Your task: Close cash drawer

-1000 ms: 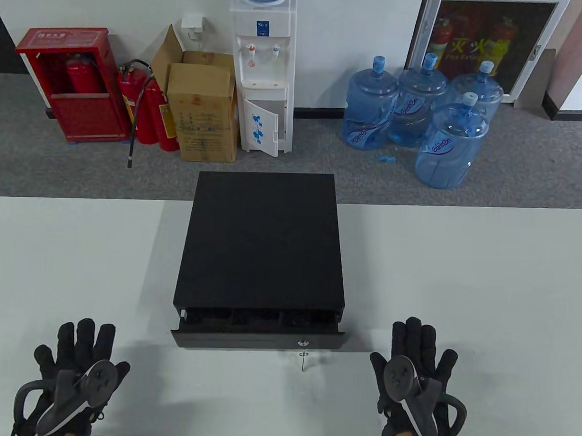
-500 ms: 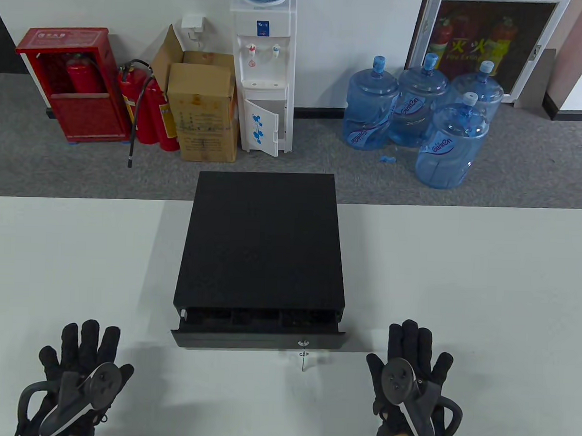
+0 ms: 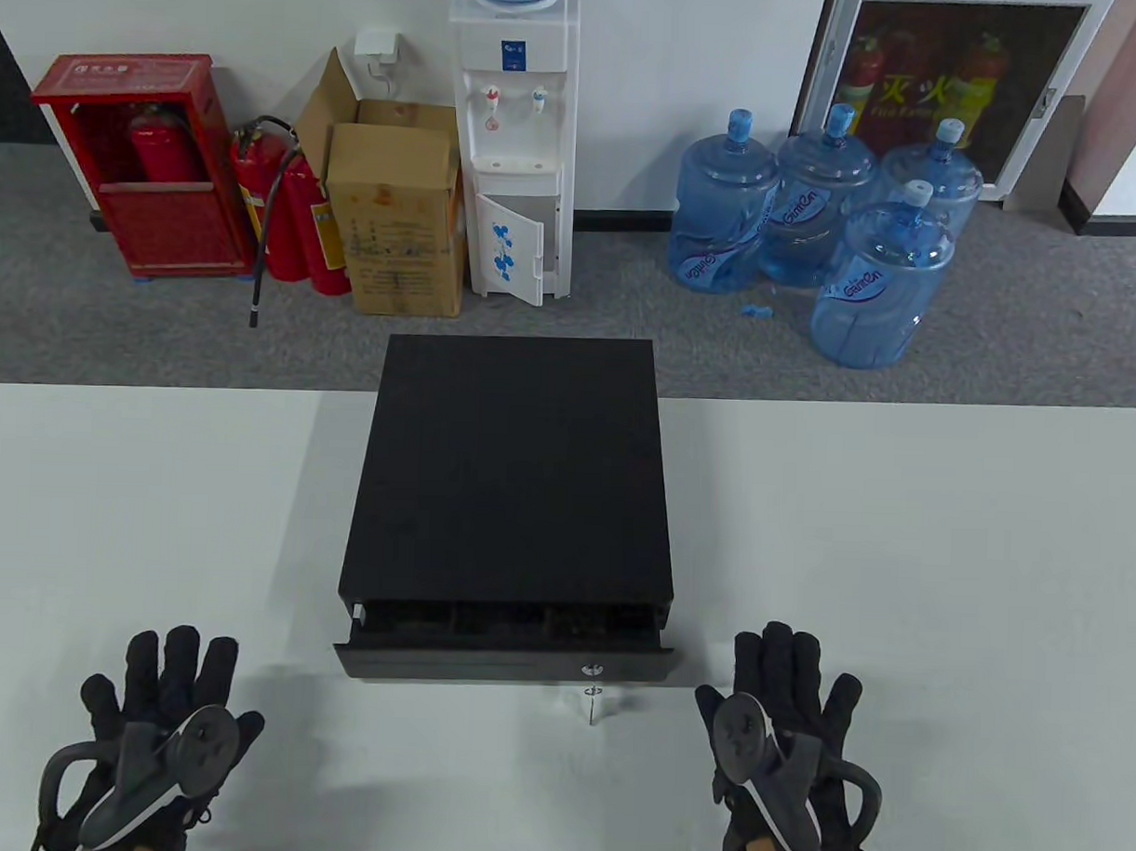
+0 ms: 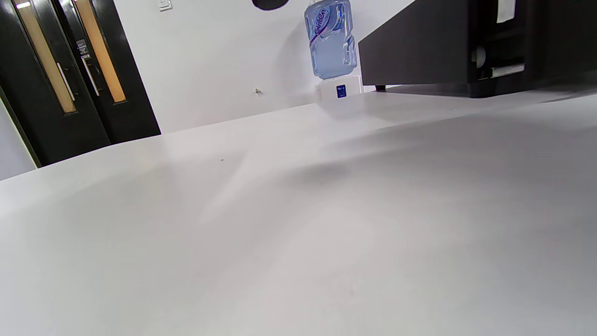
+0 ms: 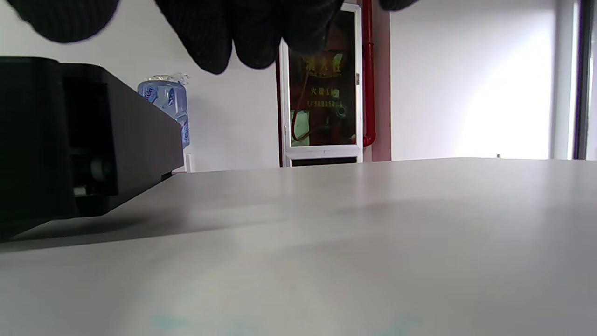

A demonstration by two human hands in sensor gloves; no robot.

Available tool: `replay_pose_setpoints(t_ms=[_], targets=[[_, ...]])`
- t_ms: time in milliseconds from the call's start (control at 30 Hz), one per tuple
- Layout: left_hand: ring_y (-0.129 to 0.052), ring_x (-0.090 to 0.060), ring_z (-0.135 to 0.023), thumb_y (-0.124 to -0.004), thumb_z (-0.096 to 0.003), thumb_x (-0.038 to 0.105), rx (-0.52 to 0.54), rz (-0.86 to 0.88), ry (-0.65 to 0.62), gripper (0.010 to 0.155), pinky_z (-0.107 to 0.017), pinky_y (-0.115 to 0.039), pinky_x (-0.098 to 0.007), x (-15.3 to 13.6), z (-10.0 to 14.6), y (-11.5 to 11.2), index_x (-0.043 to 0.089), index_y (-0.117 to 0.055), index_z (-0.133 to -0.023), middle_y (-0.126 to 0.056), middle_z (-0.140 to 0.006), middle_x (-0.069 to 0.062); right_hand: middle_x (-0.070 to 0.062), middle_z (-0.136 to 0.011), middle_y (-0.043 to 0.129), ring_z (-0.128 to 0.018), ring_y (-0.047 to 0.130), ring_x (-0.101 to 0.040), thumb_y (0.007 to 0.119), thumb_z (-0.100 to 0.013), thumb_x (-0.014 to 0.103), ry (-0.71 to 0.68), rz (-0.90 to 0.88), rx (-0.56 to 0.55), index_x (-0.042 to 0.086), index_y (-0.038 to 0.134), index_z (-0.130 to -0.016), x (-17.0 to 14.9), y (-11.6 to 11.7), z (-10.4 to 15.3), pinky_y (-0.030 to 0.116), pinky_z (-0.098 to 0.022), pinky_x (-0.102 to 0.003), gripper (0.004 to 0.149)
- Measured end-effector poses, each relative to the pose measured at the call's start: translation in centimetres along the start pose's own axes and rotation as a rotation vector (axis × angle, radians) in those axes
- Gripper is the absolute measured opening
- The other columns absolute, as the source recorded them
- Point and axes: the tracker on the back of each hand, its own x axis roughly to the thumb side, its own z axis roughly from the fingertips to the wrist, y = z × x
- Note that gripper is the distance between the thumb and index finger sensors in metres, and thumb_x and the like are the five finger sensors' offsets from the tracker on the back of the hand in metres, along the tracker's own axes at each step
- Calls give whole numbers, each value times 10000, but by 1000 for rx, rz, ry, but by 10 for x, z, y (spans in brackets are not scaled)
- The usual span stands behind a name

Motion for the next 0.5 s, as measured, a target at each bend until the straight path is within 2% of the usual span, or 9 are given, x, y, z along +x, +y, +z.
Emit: replay_pose_setpoints(t_ms=[133,367,500], targets=[[-215,-467,-1191,-441,-504,696,25,9,-19,812,-753,-293,-757,3,2,3,325,-214,-1190,-252,-1303,-121,89,-1083,723,-1025,740,-164,598,-353,679,-71,53,-126,396,694,-952,13,-10,6,610,-765,-536,669],[-225,-464,-1193,-441,-504,696,46,0,-53,812,-753,-298,-756,11,5,7,322,-220,-1190,-268,-1303,-119,73,-898,906,-798,950,-171,638,-357,667,-132,79,-180,371,825,-840,32,-26,14,789,-643,-466,597],[-229,-463,-1193,-441,-504,696,52,-4,-64,811,-753,-299,-756,13,7,9,322,-224,-1190,-275,-1303,-116,75,-754,995,-614,1034,-153,693,-352,653,-175,74,-215,360,901,-743,43,-29,21,852,-568,-427,530]])
